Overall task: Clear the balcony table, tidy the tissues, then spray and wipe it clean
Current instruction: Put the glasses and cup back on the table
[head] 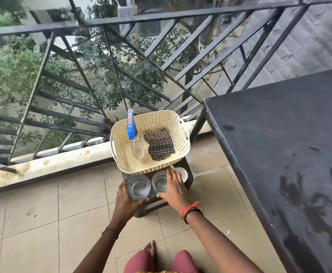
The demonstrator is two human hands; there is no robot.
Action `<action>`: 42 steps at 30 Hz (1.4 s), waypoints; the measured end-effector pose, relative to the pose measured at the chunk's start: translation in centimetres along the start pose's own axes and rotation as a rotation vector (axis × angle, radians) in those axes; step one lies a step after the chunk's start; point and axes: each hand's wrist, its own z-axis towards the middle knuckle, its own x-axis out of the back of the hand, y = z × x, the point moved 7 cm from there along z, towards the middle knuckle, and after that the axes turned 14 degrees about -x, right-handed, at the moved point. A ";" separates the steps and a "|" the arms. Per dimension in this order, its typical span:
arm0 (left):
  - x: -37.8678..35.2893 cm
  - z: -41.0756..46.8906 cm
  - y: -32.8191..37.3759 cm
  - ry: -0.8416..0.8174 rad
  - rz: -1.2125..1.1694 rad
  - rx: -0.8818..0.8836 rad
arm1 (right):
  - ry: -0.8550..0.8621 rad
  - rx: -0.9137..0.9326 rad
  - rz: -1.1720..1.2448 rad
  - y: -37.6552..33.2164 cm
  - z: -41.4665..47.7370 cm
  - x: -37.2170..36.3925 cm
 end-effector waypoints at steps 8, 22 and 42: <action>-0.9 1.5 -0.9 -0.049 -0.091 -0.041 | 0.001 0.023 -0.013 -0.4 0.7 -0.8; 1.5 -1.0 1.3 0.034 -0.058 -0.030 | 0.021 0.032 0.033 -0.1 -1.2 -0.1; 9.8 -5.7 17.0 0.047 0.033 -0.333 | 0.158 0.025 0.212 -2.3 -11.4 14.7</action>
